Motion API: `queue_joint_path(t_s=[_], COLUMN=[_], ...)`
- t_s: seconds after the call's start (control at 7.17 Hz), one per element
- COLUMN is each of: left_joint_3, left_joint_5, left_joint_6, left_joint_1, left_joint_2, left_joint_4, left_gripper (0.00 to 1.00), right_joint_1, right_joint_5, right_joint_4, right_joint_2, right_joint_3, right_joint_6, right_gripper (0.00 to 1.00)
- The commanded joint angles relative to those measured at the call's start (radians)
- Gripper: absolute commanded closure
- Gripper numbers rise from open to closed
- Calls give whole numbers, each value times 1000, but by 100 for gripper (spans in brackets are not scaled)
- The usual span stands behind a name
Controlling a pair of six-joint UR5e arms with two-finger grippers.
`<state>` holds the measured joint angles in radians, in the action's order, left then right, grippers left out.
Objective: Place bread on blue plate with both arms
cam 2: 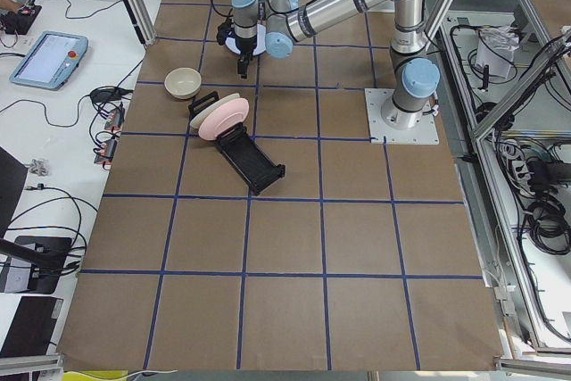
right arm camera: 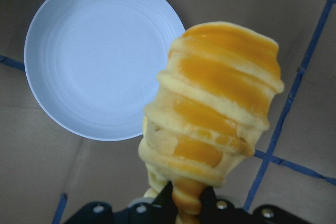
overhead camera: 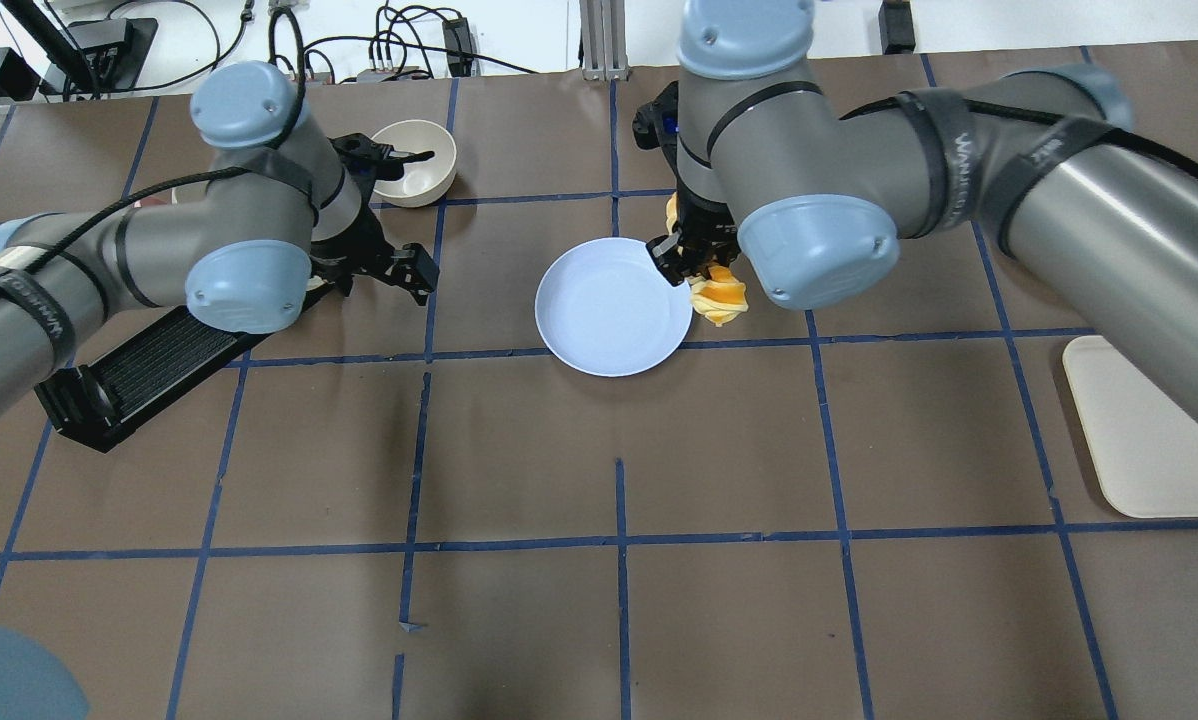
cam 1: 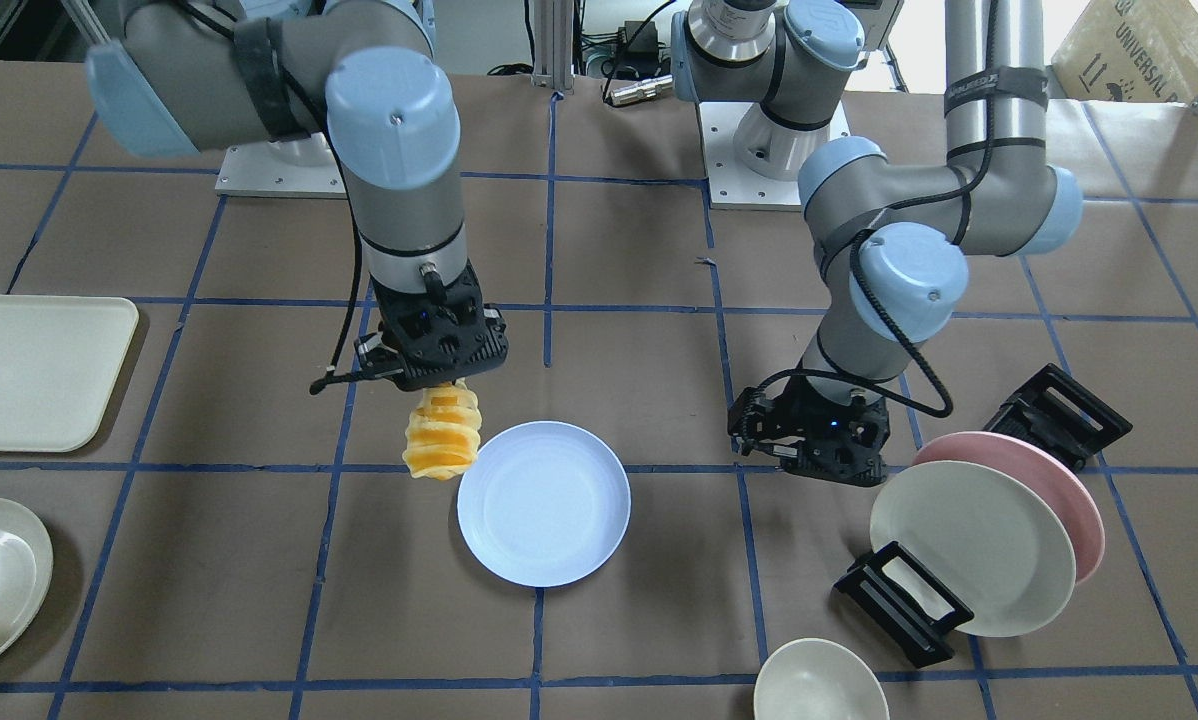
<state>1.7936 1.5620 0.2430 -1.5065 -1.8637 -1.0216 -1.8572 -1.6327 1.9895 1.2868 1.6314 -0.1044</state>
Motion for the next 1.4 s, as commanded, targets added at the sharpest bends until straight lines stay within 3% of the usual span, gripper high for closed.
queue_joint_path(t_s=[0.0,0.28,0.42,0.56,0.84,0.98,1.12,1.26], left_joint_3=[-160,-429,-515,-557,-527,-493,-461,-456], left_joint_5=[4,4,0,0,1,0,0,7], left_joint_6=[27,16,13,1,-97,-156,-166,-169], left_joint_1=[74,86,86,85,60,57,57,58], left_joint_2=[32,-4,-20,-37,-16,6,18,8], left_joint_4=[-247,-560,-634,-644,-646,-629,-605,-586], left_gripper=[0,0,0,0,0,0,0,0], right_joint_1=[-42,-51,-74,-85,-86,-86,-92,-103], right_joint_5=[-1,7,1,-1,-1,0,1,-6], right_joint_4=[37,54,84,97,104,104,104,103], right_joint_2=[-130,-220,-260,-280,-294,-303,-307,-307], right_joint_3=[-66,-106,-117,-119,-116,-110,-104,-104], right_joint_6=[5,5,3,3,3,-6,-2,3], right_gripper=[91,91,91,91,89,51,1,0])
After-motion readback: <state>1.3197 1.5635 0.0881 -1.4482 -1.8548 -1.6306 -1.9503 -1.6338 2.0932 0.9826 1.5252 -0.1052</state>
